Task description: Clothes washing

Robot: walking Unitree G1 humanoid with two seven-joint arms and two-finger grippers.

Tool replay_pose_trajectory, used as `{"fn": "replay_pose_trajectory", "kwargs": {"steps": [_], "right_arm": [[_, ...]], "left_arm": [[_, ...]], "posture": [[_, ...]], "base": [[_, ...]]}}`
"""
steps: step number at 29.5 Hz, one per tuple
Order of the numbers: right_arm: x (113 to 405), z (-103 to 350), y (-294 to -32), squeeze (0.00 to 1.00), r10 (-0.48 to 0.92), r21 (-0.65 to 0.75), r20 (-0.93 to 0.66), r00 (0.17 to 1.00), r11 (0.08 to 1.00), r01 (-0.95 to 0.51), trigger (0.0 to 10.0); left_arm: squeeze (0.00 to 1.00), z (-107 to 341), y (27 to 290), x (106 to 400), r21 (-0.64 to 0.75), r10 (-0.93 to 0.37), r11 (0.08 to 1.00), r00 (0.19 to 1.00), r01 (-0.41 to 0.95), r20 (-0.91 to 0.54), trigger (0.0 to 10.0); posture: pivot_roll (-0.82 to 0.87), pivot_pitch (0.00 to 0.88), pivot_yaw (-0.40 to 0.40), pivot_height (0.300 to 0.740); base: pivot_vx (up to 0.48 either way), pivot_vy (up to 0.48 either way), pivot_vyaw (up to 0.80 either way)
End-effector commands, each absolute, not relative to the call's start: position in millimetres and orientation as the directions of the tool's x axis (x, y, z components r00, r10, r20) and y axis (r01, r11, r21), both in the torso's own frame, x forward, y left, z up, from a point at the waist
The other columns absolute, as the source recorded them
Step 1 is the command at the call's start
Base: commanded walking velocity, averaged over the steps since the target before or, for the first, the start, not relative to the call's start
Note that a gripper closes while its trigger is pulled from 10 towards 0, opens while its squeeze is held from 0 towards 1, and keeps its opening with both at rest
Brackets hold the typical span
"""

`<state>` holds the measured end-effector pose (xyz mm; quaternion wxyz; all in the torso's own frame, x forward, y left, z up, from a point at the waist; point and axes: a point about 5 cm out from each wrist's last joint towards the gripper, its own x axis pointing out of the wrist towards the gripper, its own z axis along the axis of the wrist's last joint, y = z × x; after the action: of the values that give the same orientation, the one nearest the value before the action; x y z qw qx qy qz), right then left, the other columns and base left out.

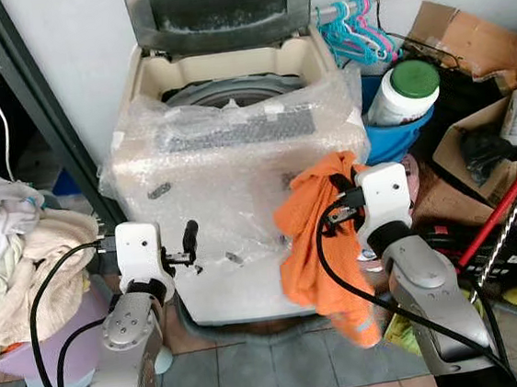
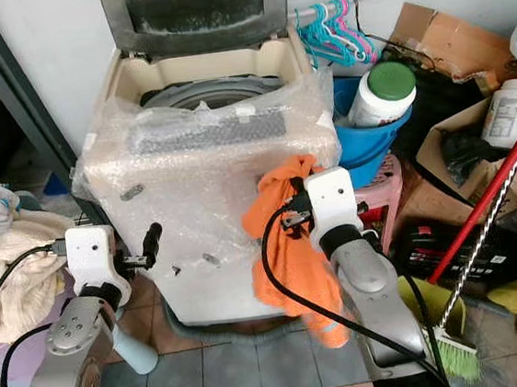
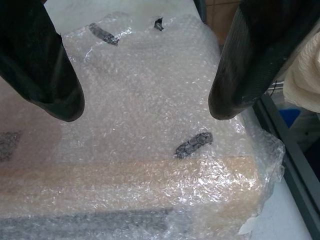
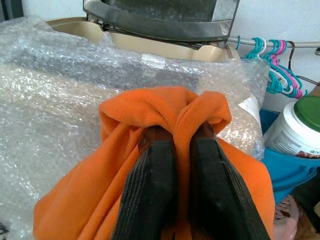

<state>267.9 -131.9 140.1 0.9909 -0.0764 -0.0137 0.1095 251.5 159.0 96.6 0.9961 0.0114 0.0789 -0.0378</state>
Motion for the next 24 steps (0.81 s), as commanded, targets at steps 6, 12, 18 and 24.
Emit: {"fn": "replay_pose_trajectory", "kwargs": {"steps": [6, 12, 18, 24], "right_arm": [[269.6, 150.3, -128.4, 0.00, 0.230, -0.157, 0.051, 0.972, 0.963, -0.220, 10.0], [269.8, 149.6, -128.6, 0.00, 0.236, -0.166, 0.049, 0.971, 0.960, -0.225, 10.0], [269.8, 149.6, -128.6, 0.00, 0.236, -0.166, 0.049, 0.971, 0.960, -0.225, 10.0], [269.8, 149.6, -128.6, 0.00, 0.236, -0.166, 0.049, 0.971, 0.960, -0.225, 10.0]], "left_arm": [[0.00, 100.5, 164.1, 249.9, 0.045, -0.064, 0.996, 0.987, 0.071, -0.150, 10.0], [0.00, 100.5, 164.1, 250.5, 0.047, -0.064, 0.996, 0.986, 0.072, -0.151, 10.0], [0.00, 100.5, 164.1, 250.5, 0.047, -0.064, 0.996, 0.986, 0.072, -0.151, 10.0], [0.00, 100.5, 164.1, 250.5, 0.047, -0.064, 0.996, 0.986, 0.072, -0.151, 10.0]], "posture": [[-0.06, 0.000, 0.031, 0.740], [-0.06, 0.000, 0.031, 0.740], [-0.06, 0.000, 0.031, 0.740], [-0.06, 0.000, 0.031, 0.740]], "base": [[0.000, 0.000, 0.00], [0.000, 0.000, 0.00], [0.000, 0.000, 0.00], [0.000, 0.000, 0.00]]}}
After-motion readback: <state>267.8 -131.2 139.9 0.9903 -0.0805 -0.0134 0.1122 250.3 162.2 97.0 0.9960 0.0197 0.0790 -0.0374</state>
